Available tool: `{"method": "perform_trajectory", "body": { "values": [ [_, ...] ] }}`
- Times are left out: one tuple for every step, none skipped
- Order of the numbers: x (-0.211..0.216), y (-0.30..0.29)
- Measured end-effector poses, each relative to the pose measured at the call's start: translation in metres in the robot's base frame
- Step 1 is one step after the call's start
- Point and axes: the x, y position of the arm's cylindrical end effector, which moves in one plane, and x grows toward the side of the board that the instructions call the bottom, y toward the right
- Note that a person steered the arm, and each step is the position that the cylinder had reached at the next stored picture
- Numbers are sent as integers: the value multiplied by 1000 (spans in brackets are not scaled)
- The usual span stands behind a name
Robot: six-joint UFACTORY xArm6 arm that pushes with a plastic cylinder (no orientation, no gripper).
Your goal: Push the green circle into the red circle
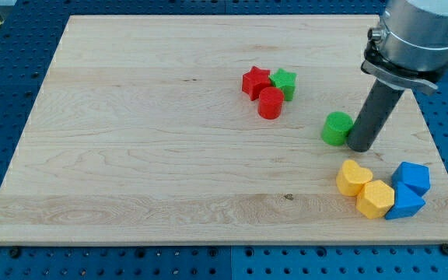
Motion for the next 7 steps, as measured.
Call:
{"method": "perform_trajectory", "body": {
  "values": [
    [0,0],
    [-10,-17],
    [-29,-35],
    [-42,-51],
    [-50,-60],
    [-50,-60],
    [-50,-59]
  ]
}}
